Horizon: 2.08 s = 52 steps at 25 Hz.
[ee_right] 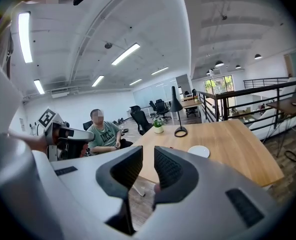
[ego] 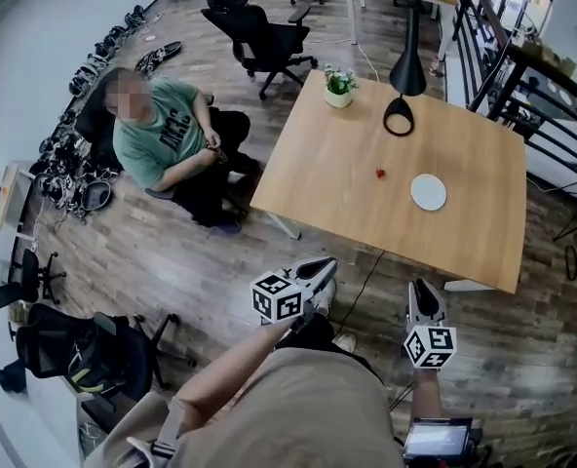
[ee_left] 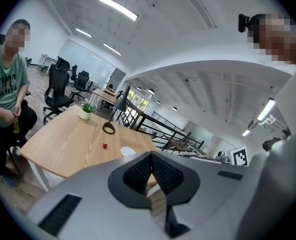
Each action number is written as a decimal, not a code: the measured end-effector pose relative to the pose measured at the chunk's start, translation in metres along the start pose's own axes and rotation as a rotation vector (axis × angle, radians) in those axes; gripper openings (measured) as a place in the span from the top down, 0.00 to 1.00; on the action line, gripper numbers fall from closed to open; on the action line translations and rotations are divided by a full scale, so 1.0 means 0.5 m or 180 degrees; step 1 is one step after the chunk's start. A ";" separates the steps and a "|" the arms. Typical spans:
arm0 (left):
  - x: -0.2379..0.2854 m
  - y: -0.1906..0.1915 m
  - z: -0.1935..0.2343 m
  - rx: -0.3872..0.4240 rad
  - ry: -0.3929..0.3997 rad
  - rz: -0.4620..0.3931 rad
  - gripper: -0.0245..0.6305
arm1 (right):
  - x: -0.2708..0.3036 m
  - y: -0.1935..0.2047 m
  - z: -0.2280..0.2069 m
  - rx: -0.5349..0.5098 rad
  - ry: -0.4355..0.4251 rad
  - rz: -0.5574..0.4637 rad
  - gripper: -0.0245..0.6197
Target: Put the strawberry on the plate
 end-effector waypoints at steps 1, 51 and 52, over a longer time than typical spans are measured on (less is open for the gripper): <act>0.010 -0.015 0.008 0.0004 0.0018 0.0007 0.96 | 0.017 -0.007 -0.002 0.0011 0.0009 0.0001 0.87; 0.342 -0.390 0.284 -0.0115 -0.0144 0.0103 0.96 | 0.595 -0.139 -0.231 -0.0460 -0.0206 0.0524 0.87; 0.352 -0.393 0.277 -0.0119 -0.0188 0.0057 0.96 | 0.611 -0.135 -0.244 -0.0518 -0.0285 0.0568 0.87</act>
Point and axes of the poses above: the fingertips, and each gripper's own axes: x forward along the fingers, z to its left, y out of its underside, the point moved 8 cm from there along -x, backward along the fingers, and after that the axes turned 13 degrees about -x, right-handed, at the moved point
